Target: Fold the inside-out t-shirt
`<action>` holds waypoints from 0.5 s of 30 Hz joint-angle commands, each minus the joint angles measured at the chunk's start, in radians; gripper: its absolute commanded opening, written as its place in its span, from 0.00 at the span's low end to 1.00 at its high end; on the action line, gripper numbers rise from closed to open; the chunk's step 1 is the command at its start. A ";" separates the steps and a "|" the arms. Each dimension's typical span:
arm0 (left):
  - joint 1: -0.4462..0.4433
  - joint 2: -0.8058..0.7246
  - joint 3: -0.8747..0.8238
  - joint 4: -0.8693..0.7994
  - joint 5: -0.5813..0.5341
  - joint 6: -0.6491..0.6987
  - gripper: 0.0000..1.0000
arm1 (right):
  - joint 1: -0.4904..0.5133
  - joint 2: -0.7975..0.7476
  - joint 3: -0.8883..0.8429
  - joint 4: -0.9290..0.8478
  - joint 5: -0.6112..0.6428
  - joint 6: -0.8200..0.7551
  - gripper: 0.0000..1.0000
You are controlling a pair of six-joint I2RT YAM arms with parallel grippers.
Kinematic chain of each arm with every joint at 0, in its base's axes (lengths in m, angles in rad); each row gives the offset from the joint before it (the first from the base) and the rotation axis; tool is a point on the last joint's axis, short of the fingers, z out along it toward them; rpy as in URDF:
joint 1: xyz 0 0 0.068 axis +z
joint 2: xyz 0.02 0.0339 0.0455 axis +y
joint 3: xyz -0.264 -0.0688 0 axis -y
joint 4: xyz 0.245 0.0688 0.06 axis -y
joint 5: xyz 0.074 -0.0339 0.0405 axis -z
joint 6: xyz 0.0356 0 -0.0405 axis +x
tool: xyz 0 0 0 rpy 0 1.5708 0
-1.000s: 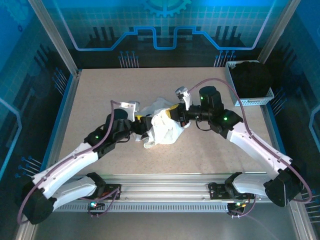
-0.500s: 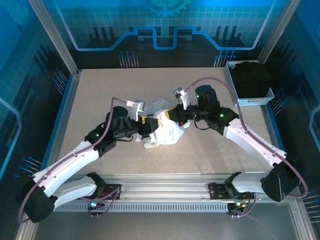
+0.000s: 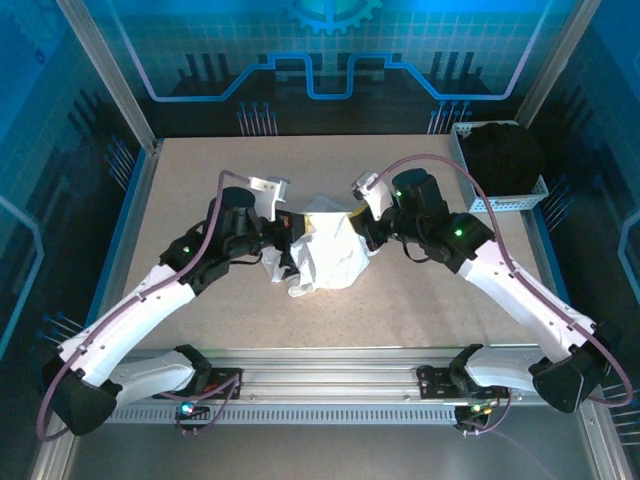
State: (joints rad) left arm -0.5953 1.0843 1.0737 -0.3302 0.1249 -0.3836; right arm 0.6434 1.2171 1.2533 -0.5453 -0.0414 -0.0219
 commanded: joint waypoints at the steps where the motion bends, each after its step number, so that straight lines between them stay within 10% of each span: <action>1: 0.016 -0.031 0.064 -0.190 0.021 0.063 0.00 | 0.017 0.005 0.048 -0.101 0.306 -0.078 0.00; 6: 0.017 -0.039 0.146 -0.316 -0.074 0.126 0.00 | 0.052 0.037 0.073 -0.139 0.427 -0.128 0.00; 15: 0.010 -0.020 0.040 -0.084 0.115 0.033 0.00 | 0.036 -0.005 -0.035 -0.095 0.089 -0.082 0.00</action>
State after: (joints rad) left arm -0.5926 1.0668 1.1484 -0.5022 0.1581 -0.3023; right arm 0.7097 1.2362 1.2613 -0.5919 0.0998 -0.1364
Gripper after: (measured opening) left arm 0.053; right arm 0.045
